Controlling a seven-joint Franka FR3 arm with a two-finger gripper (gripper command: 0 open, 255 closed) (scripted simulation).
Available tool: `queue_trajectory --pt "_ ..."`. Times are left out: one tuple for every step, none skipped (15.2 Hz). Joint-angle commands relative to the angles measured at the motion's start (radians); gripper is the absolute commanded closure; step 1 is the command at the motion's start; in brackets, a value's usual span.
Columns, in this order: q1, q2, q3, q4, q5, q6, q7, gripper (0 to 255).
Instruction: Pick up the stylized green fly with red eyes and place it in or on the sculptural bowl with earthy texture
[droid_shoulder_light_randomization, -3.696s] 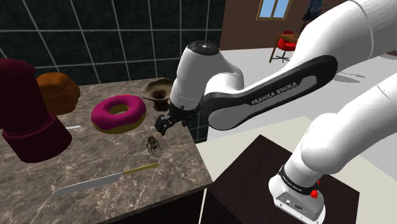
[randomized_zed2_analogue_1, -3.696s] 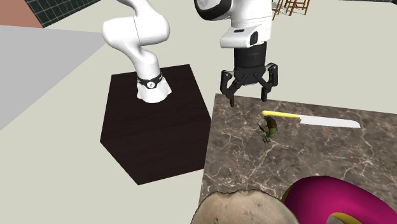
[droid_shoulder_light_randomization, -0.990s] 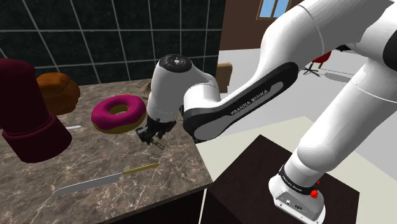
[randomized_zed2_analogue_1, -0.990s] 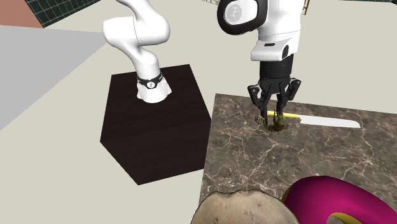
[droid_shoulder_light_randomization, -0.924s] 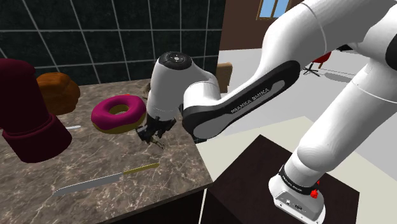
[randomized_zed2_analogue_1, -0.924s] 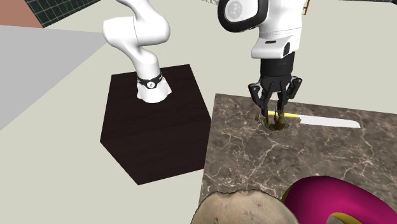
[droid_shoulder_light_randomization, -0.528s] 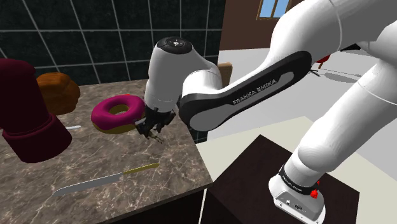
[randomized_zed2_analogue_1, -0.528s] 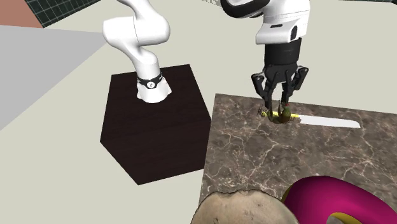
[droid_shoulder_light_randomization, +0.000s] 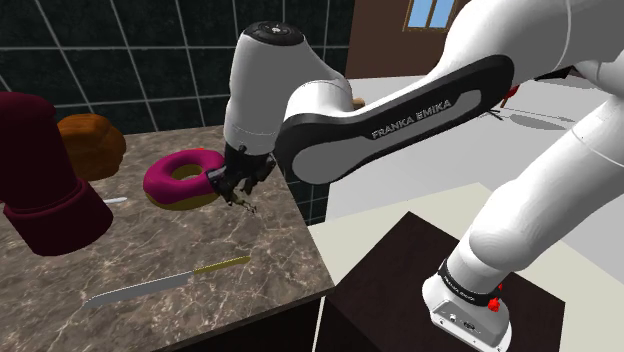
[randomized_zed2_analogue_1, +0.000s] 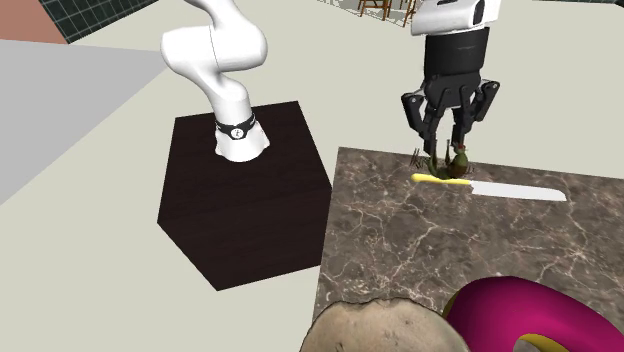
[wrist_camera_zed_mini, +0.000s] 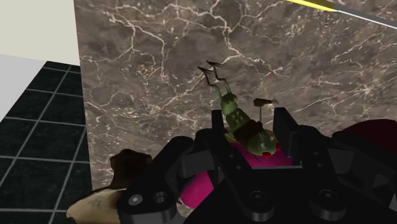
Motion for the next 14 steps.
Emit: queue_trajectory --pt "0.004 -0.013 -0.007 0.017 0.014 -0.026 -0.013 255" --pt "0.006 -0.018 -0.01 0.026 0.019 -0.04 -0.018 255" --pt "0.007 -0.023 -0.013 0.035 0.024 -0.053 -0.023 255" --pt "0.008 -0.027 -0.016 0.045 0.029 -0.066 -0.028 255" --pt "0.009 -0.031 -0.019 0.055 0.033 -0.079 -0.033 255" --pt "0.01 -0.035 -0.022 0.065 0.037 -0.092 -0.037 255" --pt "0.011 -0.039 -0.024 0.076 0.041 -0.106 -0.042 255" --pt "0.012 -0.042 -0.027 0.086 0.044 -0.119 -0.046 255" --pt "0.013 -0.046 -0.03 0.097 0.047 -0.132 -0.049 255" --pt "0.013 -0.048 -0.032 0.108 0.05 -0.145 -0.053 255" --pt "0.014 -0.051 -0.034 0.119 0.052 -0.158 -0.056 255" --pt "0.014 -0.053 -0.036 0.13 0.054 -0.172 -0.06 255" --pt "0.014 -0.055 -0.039 0.142 0.056 -0.185 -0.063 255" --pt "0.014 -0.057 -0.04 0.154 0.058 -0.198 -0.066 255"
